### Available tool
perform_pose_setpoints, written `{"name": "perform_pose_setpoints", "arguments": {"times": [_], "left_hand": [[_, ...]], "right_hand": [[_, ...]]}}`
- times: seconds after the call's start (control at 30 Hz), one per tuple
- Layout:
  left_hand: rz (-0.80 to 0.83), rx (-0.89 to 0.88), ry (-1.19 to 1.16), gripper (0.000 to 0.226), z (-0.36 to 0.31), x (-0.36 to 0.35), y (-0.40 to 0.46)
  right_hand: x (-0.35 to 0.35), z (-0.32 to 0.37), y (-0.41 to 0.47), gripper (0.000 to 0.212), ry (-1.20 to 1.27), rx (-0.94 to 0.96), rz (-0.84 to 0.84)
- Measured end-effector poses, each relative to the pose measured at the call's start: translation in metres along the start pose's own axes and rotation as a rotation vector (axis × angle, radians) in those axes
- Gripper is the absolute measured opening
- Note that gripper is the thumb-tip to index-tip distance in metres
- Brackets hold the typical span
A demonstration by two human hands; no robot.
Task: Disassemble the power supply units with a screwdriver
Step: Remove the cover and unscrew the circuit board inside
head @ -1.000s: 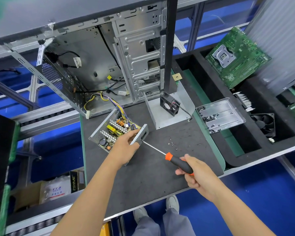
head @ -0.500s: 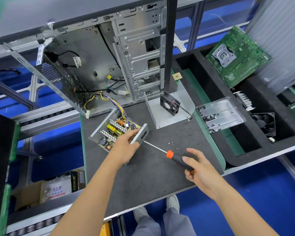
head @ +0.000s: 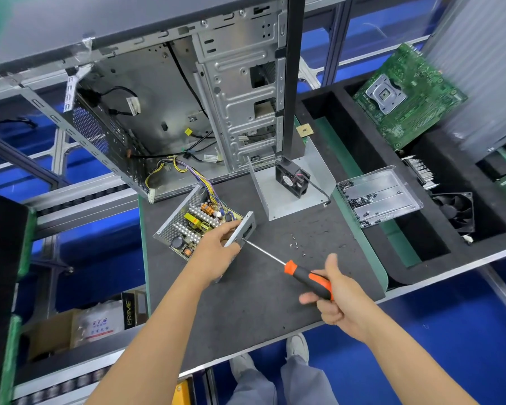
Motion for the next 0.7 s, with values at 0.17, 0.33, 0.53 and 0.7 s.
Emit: {"name": "perform_pose_setpoints", "arguments": {"times": [0.17,0.33,0.53,0.7], "left_hand": [[0.007,0.003,0.008,0.055,0.001,0.000,0.001],[0.006,0.001,0.006,0.056,0.001,0.000,0.001],[0.005,-0.008,-0.001,0.055,0.001,0.000,0.001],[0.006,-0.013,-0.022,0.056,0.001,-0.002,0.002]], "right_hand": [[0.006,0.006,0.002,0.037,-0.023,0.106,0.018],[-0.003,0.002,-0.001,0.057,0.100,-0.008,0.090],[0.001,-0.001,0.002,0.035,0.059,0.023,0.094],[-0.005,-0.006,0.002,0.053,0.053,-0.053,0.070]]}}
Point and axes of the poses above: each hand's wrist, its own y-axis towards the middle knuckle, its own x-axis out of the back of the hand, z = x × y, the point moved 9 cm from there along y, towards the middle knuckle, and after that the axes turned 13 degrees about -z, right-handed, at the moved point
